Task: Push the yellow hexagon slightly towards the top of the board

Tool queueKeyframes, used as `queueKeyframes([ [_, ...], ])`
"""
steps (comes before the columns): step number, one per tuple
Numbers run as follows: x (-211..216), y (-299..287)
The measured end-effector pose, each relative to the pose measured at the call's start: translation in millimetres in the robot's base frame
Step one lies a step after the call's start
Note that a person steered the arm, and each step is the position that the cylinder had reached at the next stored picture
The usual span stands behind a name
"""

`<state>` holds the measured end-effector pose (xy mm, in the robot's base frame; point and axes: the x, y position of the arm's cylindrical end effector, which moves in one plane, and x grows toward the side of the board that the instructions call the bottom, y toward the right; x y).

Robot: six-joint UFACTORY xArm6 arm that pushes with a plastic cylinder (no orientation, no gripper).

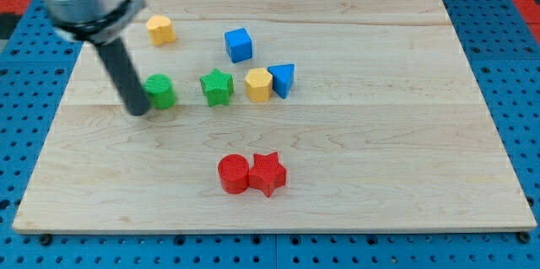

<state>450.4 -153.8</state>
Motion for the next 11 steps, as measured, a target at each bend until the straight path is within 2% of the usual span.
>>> queueKeyframes([
  [1, -1, 18],
  [2, -34, -64],
  [3, -49, -47],
  [4, 13, -5],
  [6, 25, 90],
  [7, 6, 128],
  [8, -22, 142],
  [11, -38, 142],
])
